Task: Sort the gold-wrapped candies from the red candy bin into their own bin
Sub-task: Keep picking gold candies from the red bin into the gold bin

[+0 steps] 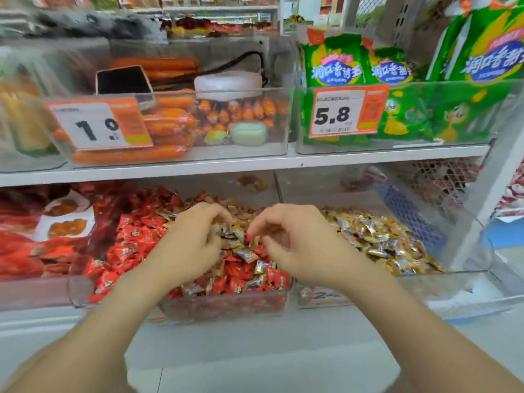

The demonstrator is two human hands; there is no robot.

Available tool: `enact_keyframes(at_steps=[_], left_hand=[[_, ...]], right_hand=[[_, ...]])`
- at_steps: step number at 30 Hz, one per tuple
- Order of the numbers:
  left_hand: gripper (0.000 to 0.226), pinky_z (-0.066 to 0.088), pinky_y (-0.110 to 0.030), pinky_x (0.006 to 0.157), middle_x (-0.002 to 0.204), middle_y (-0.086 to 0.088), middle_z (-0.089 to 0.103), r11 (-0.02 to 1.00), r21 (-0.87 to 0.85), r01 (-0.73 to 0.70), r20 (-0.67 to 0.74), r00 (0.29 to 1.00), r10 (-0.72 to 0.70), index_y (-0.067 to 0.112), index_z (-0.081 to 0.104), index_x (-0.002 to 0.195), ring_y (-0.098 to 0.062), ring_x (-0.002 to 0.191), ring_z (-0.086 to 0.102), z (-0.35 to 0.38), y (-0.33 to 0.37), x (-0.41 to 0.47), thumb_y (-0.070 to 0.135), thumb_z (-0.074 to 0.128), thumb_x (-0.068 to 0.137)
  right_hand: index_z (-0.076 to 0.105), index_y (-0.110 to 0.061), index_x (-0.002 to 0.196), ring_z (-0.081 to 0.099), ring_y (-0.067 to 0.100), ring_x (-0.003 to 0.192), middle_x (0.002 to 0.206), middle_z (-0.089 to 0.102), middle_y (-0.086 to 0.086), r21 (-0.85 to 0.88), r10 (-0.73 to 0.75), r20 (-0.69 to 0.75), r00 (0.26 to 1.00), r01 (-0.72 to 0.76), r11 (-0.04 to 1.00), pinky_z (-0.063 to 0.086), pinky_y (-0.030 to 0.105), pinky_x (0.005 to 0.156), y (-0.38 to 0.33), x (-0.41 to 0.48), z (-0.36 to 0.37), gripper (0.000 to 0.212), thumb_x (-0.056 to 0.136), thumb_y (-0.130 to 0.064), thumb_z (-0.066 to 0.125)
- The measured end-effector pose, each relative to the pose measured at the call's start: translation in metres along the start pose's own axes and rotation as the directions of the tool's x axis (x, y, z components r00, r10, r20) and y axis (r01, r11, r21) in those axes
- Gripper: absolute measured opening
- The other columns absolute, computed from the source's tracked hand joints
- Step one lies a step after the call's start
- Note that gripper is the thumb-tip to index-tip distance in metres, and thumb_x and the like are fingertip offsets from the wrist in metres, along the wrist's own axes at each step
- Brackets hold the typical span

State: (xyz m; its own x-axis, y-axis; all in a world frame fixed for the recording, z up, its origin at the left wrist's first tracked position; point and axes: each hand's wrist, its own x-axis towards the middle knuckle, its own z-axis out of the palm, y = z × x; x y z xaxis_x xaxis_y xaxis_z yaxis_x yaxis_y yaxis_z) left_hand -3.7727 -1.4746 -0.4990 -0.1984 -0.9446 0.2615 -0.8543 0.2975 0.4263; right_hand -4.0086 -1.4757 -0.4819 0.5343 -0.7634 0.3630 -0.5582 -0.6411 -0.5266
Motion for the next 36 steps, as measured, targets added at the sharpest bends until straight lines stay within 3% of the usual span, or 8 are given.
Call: enact_keyframes(at_steps=[7,11,16,21,24,27,32,36], left_hand=[[0.076,0.043,-0.027,0.106,0.141,0.021,0.059,0.989,0.112,-0.094,0.362,0.931,0.047,0.038,0.049,0.15,-0.003,0.125,0.054,-0.013,-0.04,-0.003,0.071,0.07,0.085],[0.052,0.046,-0.039,0.098,0.118,0.011,0.059,0.964,0.193,-0.183,0.382,0.919,0.098,0.038,0.056,0.142,-0.014,0.116,0.057,-0.002,-0.04,0.004,0.063,0.062,0.096],[0.025,0.049,-0.04,0.09,0.107,0.007,0.054,0.979,0.125,-0.162,0.395,0.913,0.101,0.026,0.065,0.121,-0.015,0.102,0.054,-0.004,-0.036,0.004,0.044,0.061,0.103],[0.018,0.045,-0.03,0.085,0.106,0.012,0.057,0.996,-0.052,-0.078,0.179,0.98,0.086,0.032,0.065,0.123,-0.009,0.095,0.057,-0.017,-0.037,0.0,0.032,0.058,0.107],[0.021,0.052,-0.031,0.069,0.097,0.004,0.069,0.982,-0.189,-0.008,0.104,0.994,0.028,0.036,0.068,0.114,-0.011,0.071,0.062,-0.022,-0.04,-0.001,0.02,0.058,0.106],[0.027,0.042,-0.027,0.046,0.089,-0.007,0.07,0.96,-0.27,0.076,0.105,0.993,-0.049,0.035,0.068,0.111,-0.01,0.046,0.048,-0.025,-0.041,-0.002,0.012,0.053,0.108],[0.035,0.054,-0.043,0.066,0.083,-0.01,0.069,0.871,-0.417,0.259,0.166,0.964,-0.208,0.031,0.065,0.093,-0.014,0.062,0.06,-0.027,-0.036,-0.001,0.005,0.044,0.101],[0.029,0.04,-0.033,0.054,0.053,-0.01,0.046,0.923,-0.338,0.182,-0.019,0.98,-0.2,0.009,0.056,0.062,-0.015,0.049,0.04,-0.032,-0.033,-0.002,0.01,0.042,0.087]], right_hand=[[0.064,-0.032,0.133,0.063,0.022,0.112,0.108,0.071,0.0,-0.42,0.107,0.296,0.949,0.028,0.907,0.057,0.043,0.087,-0.007,0.038,0.042,0.037,0.096,-0.028,0.063],[0.076,-0.032,0.111,0.065,0.01,0.081,0.082,0.071,-0.012,-0.246,0.165,0.153,0.974,-0.124,0.961,0.056,0.035,0.087,-0.005,0.043,0.035,0.026,0.091,-0.027,0.06],[0.08,-0.034,0.091,0.064,0.007,0.086,0.071,0.067,-0.02,-0.201,0.219,0.015,0.976,-0.211,0.956,0.052,0.031,0.09,0.0,0.044,0.03,0.018,0.091,-0.051,0.075],[0.071,-0.028,0.126,0.066,0.01,0.102,0.105,0.073,-0.01,-0.214,0.19,0.129,0.973,-0.16,0.964,0.056,0.037,0.097,-0.008,0.052,0.038,0.044,0.098,-0.002,0.05],[0.065,-0.027,0.136,0.062,0.021,0.118,0.127,0.066,0.0,-0.306,0.167,0.228,0.959,-0.093,0.947,0.053,0.043,0.101,-0.005,0.059,0.045,0.048,0.098,-0.002,0.047],[0.064,-0.025,0.124,0.061,0.029,0.113,0.113,0.066,0.005,-0.446,0.159,0.312,0.937,-0.003,0.895,0.055,0.049,0.09,0.002,0.061,0.057,0.023,0.104,-0.022,0.053],[0.076,-0.022,0.108,0.063,0.02,0.091,0.094,0.073,0.002,-0.354,0.18,0.285,0.941,-0.071,0.933,0.058,0.045,0.087,0.002,0.068,0.062,0.021,0.099,-0.021,0.057],[0.056,-0.009,0.075,0.055,0.026,0.06,0.064,0.057,0.005,-0.232,0.241,0.172,0.955,-0.199,0.952,0.05,0.04,0.059,-0.003,0.072,0.059,0.033,0.095,-0.03,0.04]])
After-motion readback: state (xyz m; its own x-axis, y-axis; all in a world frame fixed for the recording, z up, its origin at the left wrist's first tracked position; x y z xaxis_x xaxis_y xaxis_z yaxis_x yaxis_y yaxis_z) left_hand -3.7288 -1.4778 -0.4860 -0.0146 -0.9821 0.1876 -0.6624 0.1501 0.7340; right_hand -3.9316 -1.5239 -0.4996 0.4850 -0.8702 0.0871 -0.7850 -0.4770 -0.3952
